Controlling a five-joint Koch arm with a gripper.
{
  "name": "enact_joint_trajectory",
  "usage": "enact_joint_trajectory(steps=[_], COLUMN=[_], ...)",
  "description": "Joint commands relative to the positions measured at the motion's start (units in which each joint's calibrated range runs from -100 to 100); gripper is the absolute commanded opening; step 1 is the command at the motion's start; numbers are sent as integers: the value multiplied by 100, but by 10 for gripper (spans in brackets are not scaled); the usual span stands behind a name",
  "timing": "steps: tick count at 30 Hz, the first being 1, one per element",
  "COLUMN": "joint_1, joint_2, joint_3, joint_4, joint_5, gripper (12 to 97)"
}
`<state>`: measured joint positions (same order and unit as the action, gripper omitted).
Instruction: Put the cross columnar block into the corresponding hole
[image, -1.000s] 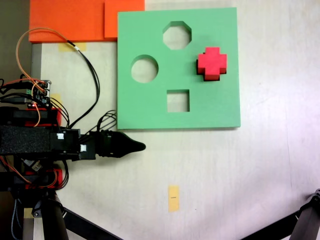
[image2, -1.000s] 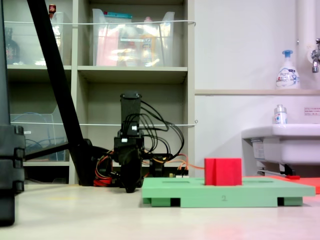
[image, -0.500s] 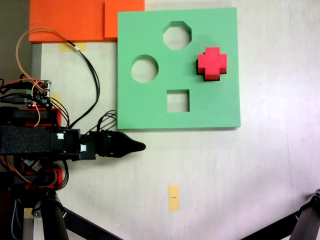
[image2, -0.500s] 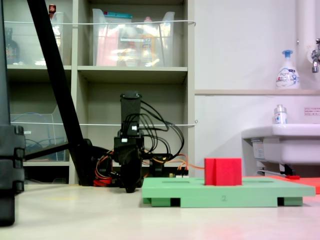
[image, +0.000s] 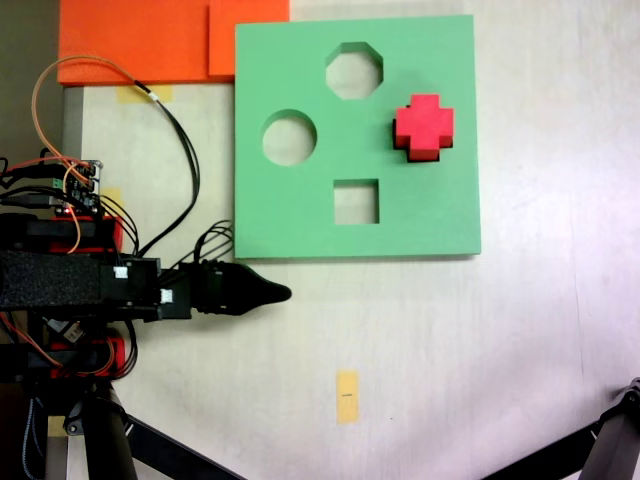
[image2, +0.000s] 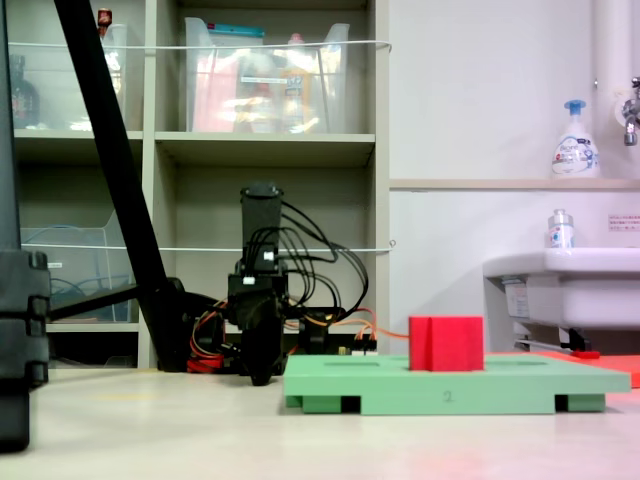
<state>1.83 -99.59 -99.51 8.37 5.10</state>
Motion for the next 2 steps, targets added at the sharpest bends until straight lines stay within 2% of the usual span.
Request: enact_joint_trajectory(steps=[1, 2], joint_1=[0, 0], joint_2=[-41, -41], joint_3=[-49, -49], joint_4=[-611, -611], joint_5=[-34, -34], gripper=[486, 486])
